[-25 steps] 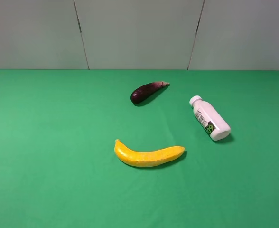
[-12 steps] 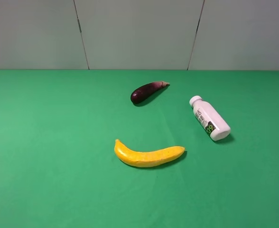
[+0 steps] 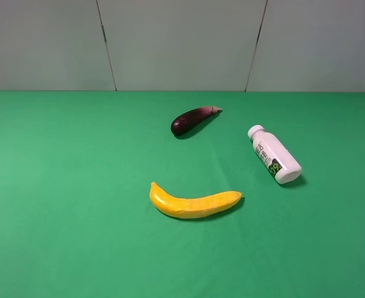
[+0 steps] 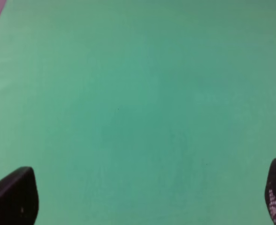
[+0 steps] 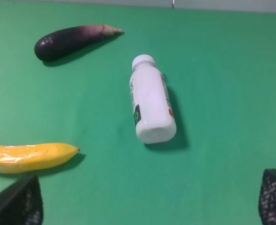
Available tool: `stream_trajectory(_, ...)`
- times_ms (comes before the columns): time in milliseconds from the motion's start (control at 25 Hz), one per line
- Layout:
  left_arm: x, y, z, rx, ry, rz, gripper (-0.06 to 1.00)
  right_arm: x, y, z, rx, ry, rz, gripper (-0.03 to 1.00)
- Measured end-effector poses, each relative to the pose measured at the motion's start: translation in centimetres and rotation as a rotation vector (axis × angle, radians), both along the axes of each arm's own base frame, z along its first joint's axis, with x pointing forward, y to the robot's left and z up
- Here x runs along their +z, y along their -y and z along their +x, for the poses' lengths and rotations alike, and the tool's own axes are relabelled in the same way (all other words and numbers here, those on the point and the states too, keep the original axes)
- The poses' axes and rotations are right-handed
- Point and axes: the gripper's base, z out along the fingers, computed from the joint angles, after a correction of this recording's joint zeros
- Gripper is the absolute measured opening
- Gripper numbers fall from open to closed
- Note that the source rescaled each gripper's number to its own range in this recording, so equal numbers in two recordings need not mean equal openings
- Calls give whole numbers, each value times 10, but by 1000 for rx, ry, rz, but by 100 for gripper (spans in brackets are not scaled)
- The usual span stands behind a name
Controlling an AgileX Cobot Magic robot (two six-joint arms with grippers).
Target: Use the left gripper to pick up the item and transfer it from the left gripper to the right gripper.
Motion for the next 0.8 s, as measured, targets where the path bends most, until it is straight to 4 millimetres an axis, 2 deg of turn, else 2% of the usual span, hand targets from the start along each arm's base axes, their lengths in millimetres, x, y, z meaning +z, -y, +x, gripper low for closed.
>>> stream_trajectory(440, 0, 0, 0, 0, 0, 0, 93, 0, 0, 0, -21, 0, 1, 100)
stream_trajectory(800, 0, 0, 0, 0, 0, 0, 93, 0, 2, -12, -258, 86, 10, 100)
